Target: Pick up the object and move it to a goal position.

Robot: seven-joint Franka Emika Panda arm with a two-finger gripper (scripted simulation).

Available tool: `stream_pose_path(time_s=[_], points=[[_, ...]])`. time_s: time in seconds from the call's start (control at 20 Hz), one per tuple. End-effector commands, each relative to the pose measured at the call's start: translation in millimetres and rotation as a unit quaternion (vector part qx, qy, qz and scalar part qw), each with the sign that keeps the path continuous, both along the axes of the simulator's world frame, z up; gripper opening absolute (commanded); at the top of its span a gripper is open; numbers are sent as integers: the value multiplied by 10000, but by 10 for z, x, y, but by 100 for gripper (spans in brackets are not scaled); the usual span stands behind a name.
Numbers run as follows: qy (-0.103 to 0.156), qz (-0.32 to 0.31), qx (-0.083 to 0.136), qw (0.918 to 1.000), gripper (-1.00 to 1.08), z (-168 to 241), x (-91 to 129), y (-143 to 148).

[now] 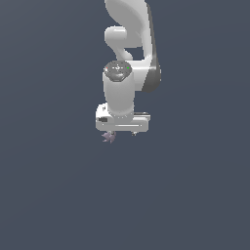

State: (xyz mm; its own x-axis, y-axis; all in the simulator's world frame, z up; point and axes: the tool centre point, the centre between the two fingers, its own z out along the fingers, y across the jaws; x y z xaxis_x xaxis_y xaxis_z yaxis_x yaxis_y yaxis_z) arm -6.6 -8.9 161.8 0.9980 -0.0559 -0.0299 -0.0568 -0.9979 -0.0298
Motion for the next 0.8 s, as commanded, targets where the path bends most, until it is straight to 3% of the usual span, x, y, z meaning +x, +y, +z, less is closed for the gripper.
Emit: stream_pose_path(time_s=[0.0, 0.4, 0.75], points=[[1, 11, 20, 10000, 100, 18, 2, 15], [-16, -134, -10, 9999, 100, -99, -84, -102], [-60, -505, -74, 9987, 100, -367, -333, -386]])
